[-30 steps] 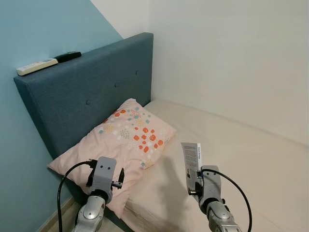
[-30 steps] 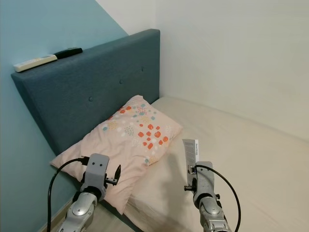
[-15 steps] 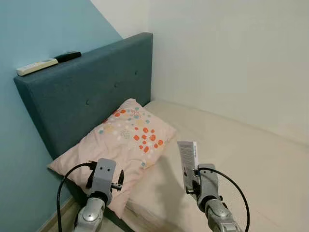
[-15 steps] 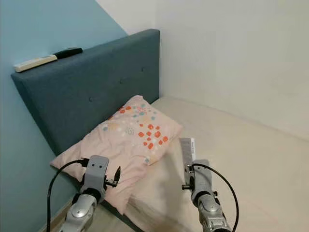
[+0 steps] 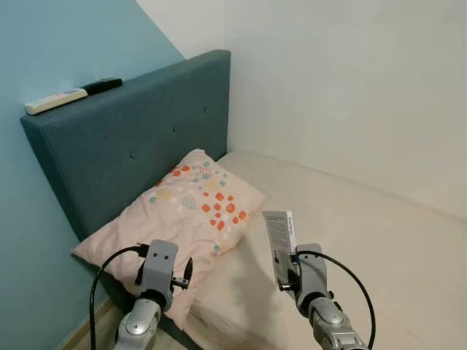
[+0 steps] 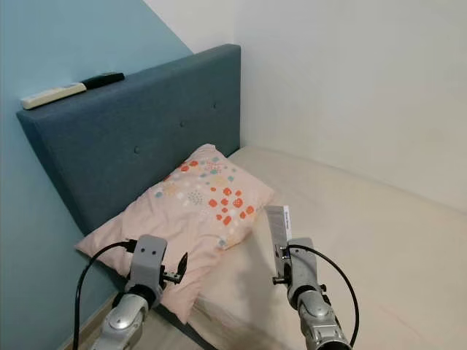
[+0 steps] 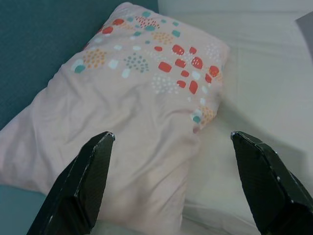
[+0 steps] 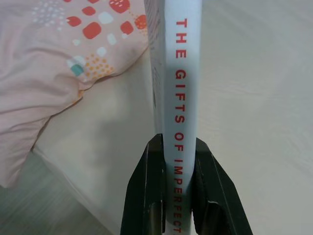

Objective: Clean up the room

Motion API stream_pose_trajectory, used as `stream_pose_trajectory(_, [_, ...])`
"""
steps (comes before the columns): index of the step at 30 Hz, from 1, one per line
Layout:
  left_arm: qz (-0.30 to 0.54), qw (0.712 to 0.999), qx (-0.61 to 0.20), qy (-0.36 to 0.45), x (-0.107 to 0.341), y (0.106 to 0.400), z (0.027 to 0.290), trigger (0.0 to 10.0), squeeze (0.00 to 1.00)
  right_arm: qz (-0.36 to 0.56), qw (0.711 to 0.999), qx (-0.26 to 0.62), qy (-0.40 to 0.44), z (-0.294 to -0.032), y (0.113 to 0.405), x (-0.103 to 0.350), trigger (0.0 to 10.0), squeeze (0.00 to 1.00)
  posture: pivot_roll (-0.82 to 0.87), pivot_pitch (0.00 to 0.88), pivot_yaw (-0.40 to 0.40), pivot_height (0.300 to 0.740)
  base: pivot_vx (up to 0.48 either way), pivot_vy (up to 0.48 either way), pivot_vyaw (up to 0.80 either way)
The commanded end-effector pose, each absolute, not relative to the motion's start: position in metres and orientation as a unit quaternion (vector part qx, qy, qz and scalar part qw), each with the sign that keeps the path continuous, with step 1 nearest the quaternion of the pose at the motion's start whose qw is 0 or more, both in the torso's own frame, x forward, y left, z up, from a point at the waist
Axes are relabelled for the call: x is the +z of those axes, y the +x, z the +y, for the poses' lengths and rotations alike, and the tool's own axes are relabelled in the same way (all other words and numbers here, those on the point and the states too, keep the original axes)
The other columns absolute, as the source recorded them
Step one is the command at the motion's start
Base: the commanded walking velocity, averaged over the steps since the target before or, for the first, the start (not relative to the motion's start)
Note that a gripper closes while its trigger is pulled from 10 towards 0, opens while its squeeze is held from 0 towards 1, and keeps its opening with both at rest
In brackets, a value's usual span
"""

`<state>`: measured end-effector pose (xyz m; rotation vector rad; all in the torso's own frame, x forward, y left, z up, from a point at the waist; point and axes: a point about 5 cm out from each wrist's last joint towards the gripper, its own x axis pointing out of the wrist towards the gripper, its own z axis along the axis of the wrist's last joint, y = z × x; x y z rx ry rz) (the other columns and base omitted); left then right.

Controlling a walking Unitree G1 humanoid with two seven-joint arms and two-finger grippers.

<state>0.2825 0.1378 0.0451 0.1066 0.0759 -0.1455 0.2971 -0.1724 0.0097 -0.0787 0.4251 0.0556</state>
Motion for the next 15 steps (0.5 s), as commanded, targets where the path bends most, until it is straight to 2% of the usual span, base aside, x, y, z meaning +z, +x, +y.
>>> stream_pose_trajectory(1, [0.039, 0.995, -0.081, 0.048, 0.0433, 0.279, 0.1346, 10.0, 0.0, 0.201, 0.978, 0.035, -0.047, -0.1725, 0.3002, 0.0139, 10.0, 0.0, -0.01, 0.032, -0.039, 0.68, 0.0, 0.0, 0.0])
stream_pose_trajectory(6, [0.039, 0.994, -0.085, 0.05, 0.0431, 0.2785, 0.1346, 10.0, 0.0, 0.205, 0.977, 0.037, -0.049, -0.1722, 0.2992, 0.0126, 10.0, 0.0, -0.01, 0.038, -0.036, 0.65, 0.0, 0.0, 0.0])
stream_pose_trajectory(15, [0.041, 0.994, -0.091, 0.05, 0.0423, 0.2773, 0.1343, 10.0, 0.0, 0.208, 0.976, 0.036, -0.053, -0.1724, 0.2964, 0.0101, 10.0, 0.0, -0.01, 0.043, -0.033, 0.65, 0.0, 0.0, 0.0])
